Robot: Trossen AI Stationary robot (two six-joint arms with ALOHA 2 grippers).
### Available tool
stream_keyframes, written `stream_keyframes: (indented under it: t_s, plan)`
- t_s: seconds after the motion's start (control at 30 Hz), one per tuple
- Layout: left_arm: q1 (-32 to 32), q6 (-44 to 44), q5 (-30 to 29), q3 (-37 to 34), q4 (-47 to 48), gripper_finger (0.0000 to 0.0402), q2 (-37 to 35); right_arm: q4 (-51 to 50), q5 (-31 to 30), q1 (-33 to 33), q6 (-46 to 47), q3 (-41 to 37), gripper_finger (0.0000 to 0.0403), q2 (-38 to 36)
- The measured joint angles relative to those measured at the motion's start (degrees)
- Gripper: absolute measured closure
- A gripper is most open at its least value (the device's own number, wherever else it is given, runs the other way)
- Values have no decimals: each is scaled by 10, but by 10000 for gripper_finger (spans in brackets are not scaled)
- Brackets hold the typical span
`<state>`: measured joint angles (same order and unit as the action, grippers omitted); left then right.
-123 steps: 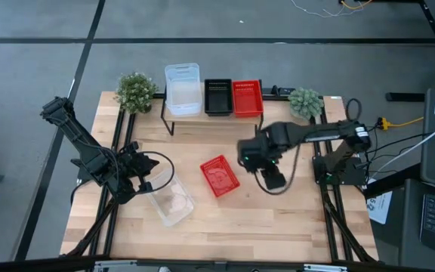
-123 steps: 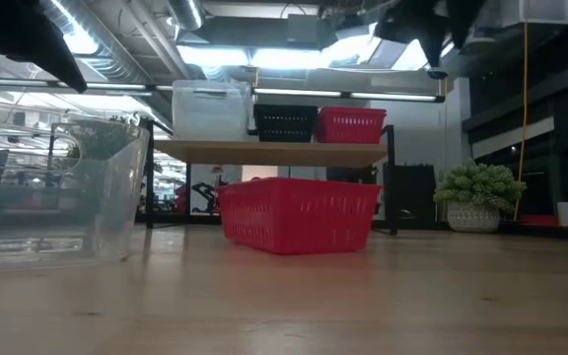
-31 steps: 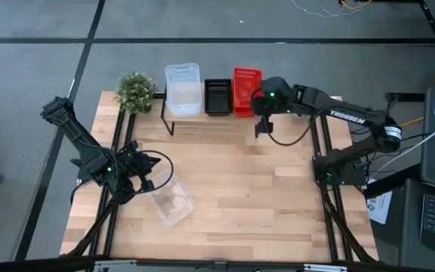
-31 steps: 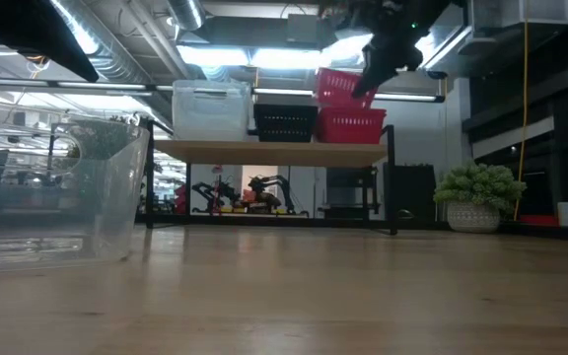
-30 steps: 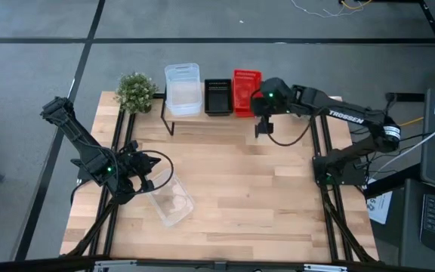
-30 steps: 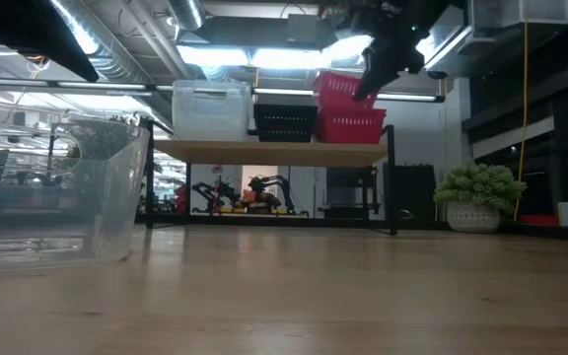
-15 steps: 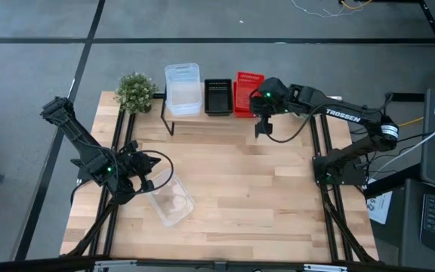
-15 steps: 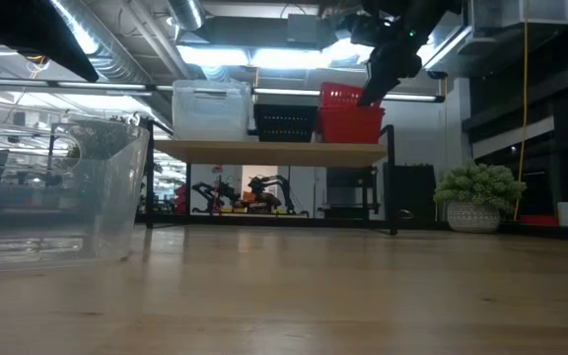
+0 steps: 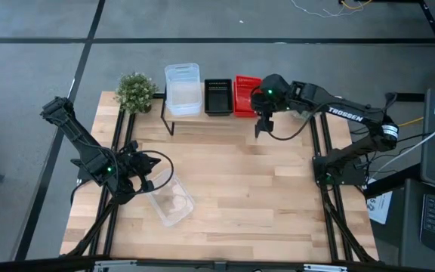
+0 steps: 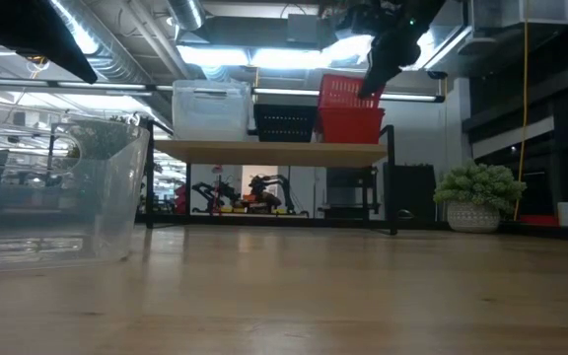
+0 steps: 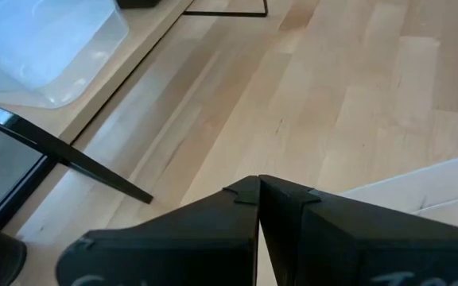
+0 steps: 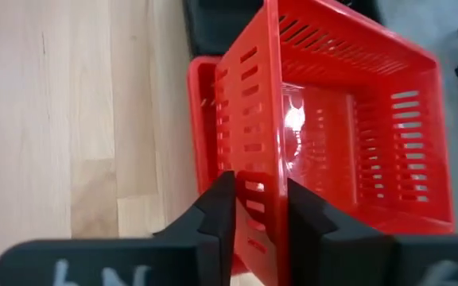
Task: Stack baskets on shelf by color
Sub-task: Stack the red bin on top of the red bins on the shelf
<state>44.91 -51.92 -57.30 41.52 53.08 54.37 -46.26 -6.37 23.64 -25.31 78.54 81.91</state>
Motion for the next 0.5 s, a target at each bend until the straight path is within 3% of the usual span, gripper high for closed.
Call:
stream_keyframes:
  t_s: [0.17,0.5]
  plan:
    - [0,0,0,0,0,401,0,-43,10,0,21,38,323,0]
    - [0,-1,0,0,0,401,0,-60,14,-3,37,37,296,16]
